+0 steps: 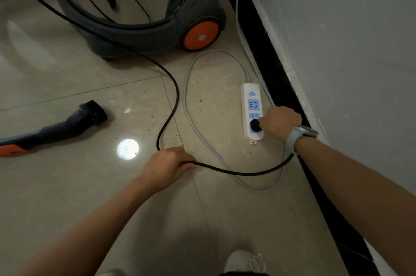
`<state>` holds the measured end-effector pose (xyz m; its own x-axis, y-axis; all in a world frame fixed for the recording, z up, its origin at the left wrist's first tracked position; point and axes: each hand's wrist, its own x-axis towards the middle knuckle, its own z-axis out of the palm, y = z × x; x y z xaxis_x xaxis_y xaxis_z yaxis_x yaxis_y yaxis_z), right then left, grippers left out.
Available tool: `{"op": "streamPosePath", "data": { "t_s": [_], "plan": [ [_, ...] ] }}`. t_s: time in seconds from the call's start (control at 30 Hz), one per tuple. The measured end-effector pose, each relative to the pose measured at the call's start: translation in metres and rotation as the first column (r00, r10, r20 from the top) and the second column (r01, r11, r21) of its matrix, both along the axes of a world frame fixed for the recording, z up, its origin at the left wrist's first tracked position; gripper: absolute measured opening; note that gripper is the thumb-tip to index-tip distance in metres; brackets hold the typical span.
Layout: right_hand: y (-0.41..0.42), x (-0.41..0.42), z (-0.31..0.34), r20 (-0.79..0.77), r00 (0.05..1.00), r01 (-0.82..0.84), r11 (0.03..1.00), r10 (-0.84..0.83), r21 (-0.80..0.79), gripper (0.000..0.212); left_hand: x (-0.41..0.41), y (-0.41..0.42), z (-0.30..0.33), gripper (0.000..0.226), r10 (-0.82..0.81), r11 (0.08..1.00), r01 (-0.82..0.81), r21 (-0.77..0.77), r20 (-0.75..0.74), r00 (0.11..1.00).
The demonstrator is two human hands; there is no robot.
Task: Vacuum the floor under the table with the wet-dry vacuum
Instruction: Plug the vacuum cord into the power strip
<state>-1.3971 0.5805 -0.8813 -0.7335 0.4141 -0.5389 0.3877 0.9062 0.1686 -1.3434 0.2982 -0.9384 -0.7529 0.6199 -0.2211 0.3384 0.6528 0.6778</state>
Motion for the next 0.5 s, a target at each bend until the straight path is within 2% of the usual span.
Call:
{"op": "streamPosePath", "data": {
  "t_s": [0.1,0.2,0.27,0.4,0.5],
  "plan": [
    [-0.019,0.003,-0.008,-0.08,0.992,-0.095,0.993,0.1,0.068,0.029,-0.001,-0.004,-0.002,0.036,0.02,1.0,-0.02,-0.007,-0.004,1.0],
    [-0.029,0.015,-0.021,-0.176,0.981,-0.078,0.995,0.086,0.054,0.033,-0.004,-0.007,-0.002,0.023,0.037,0.999,-0.037,0.002,-0.019,0.999],
    [-0.028,0.022,-0.025,-0.236,0.971,-0.032,0.999,0.04,0.037,0.036,-0.005,-0.01,0.0,0.026,0.043,0.999,-0.043,0.005,-0.02,0.999],
    [-0.006,0.036,-0.024,-0.262,0.96,0.101,0.995,-0.102,-0.017,0.038,-0.007,-0.012,0.002,0.043,0.043,0.999,-0.042,0.033,-0.035,0.998],
    [-0.001,0.044,-0.026,-0.28,0.954,0.106,0.994,-0.105,-0.01,0.04,-0.007,-0.006,-0.003,0.042,0.032,0.999,-0.029,0.039,-0.075,0.997]
  ]
}}
